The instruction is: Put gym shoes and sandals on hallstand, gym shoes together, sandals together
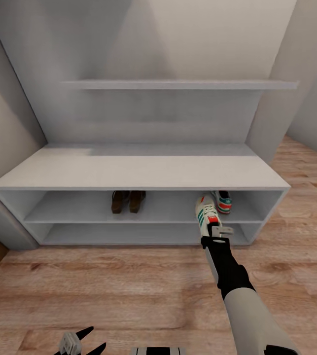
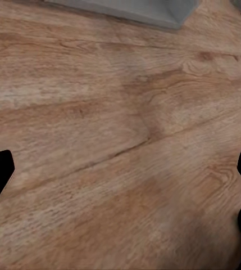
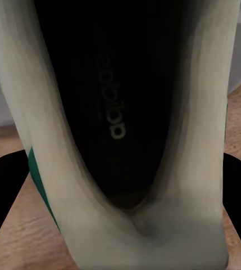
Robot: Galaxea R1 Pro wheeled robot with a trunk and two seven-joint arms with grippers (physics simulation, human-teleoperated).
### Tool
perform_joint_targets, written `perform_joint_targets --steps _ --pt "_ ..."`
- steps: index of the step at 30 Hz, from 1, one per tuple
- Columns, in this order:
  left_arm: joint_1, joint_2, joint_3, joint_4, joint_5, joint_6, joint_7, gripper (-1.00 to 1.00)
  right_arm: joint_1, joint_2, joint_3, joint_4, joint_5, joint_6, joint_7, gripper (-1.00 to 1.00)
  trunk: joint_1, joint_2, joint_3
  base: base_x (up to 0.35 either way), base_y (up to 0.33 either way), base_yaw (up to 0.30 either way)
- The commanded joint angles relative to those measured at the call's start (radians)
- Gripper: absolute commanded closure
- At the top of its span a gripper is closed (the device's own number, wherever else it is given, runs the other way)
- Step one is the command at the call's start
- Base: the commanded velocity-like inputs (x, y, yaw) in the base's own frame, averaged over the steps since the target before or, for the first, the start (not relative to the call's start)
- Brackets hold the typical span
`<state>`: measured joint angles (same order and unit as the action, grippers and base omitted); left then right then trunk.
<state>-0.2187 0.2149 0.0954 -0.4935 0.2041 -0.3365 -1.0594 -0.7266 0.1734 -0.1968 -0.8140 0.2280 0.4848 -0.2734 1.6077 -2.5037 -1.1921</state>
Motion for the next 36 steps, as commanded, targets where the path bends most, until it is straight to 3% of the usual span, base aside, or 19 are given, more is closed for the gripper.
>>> perform_joint_targets --steps 1,8,20,36 --pt "-0.001 0.0 0.002 0.001 0.002 -0.005 -0.004 -1.0 0.0 0.001 -0.003 -0.002 0.008 0.006 0.002 1.0 0.0 0.0 -0.001 0.065 -0.024 0.0" --pt "0.0 0.001 0.003 0.001 0.002 -0.005 -0.005 -1.0 0.0 0.001 -0.004 -0.002 0.009 0.006 0.001 1.0 0.0 0.0 -0.001 0.068 -0.008 0.0" --pt "-0.001 0.0 0.0 0.004 0.001 -0.005 -0.002 -1.0 0.0 0.001 -0.004 -0.002 0.009 0.007 0.0 1.0 0.0 0.0 -0.001 0.279 -0.001 0.0" --pt "-0.001 0.0 -0.002 0.004 0.002 -0.004 -0.004 -1.0 0.0 0.001 -0.006 -0.003 0.01 0.008 0.0 1.0 0.0 0.0 -0.001 0.089 0.0 0.0"
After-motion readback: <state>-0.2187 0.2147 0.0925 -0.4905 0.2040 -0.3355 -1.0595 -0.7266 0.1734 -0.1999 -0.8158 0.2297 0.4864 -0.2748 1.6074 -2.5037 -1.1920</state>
